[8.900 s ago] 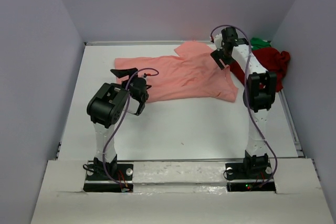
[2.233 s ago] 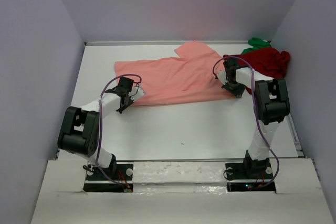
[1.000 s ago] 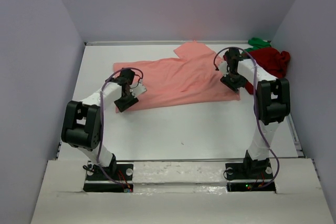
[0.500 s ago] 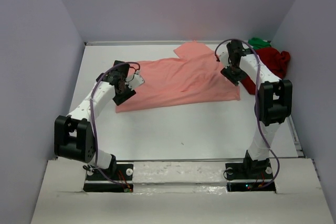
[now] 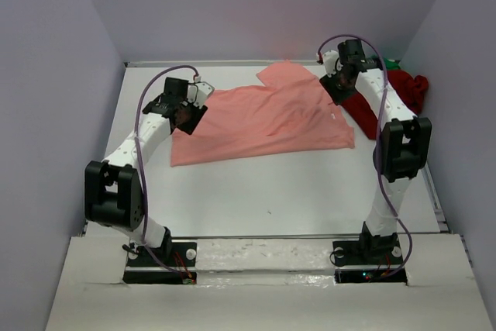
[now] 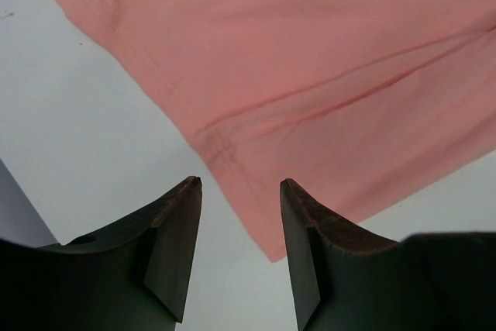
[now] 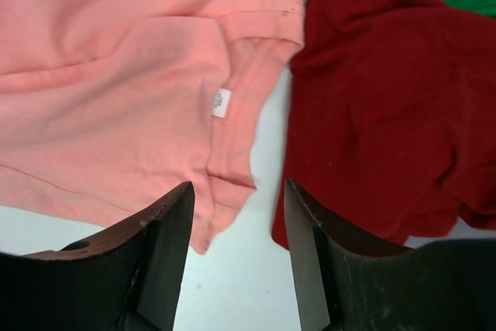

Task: Fold and stack the t-shirts
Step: Fold the tshirt

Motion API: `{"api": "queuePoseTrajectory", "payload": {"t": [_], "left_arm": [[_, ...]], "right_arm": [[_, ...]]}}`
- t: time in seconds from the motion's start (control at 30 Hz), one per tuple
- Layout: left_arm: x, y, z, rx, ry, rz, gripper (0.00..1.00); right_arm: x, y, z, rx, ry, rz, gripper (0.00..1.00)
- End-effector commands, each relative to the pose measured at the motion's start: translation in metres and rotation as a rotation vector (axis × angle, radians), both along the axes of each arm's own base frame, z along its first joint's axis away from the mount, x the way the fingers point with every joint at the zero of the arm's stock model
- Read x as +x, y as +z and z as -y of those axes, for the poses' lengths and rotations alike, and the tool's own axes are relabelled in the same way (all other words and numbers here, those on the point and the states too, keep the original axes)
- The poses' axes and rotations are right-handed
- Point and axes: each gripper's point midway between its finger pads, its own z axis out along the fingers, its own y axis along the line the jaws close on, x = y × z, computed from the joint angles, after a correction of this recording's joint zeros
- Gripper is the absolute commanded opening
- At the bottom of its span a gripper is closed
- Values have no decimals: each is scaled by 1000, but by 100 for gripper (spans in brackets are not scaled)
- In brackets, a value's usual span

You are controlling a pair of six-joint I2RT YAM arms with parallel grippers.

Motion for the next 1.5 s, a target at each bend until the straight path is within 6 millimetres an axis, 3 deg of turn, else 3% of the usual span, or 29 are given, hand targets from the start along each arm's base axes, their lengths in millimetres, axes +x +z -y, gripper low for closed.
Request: {"api": "queuePoseTrajectory", "payload": {"t": [0.0,0.17,0.3,0.37,0.4,0.47,0.67,1.1,1.47], "left_arm": [[22,-7,1,-65,93,23,57],[26,-2,-16,-72,136,50,57],[25,-2,-21,-73,154,60,57],[22,-9,-22,-72,158,41,57],[20,-10,-22,-73,159,40,57],[17,-15,-22,-70,158,31,57],[11,-17,-23,-65,154,28,57],[5,-12,-25,-66,150,45,58],[2,-8,-23,-75,138,49,58]], "right_arm": [[10,-14,-27,125,32,-16,54],[17,-33,-39,179,53,-52,52],[23,-34,-56,236,96,-61,49],[23,-27,-75,268,140,-78,48],[17,-36,-83,280,154,-126,48],[20,-26,-100,280,202,-112,48],[16,-26,-135,246,281,-109,48],[3,-81,-145,238,282,-240,47],[-7,-92,-136,207,262,-274,46]]}}
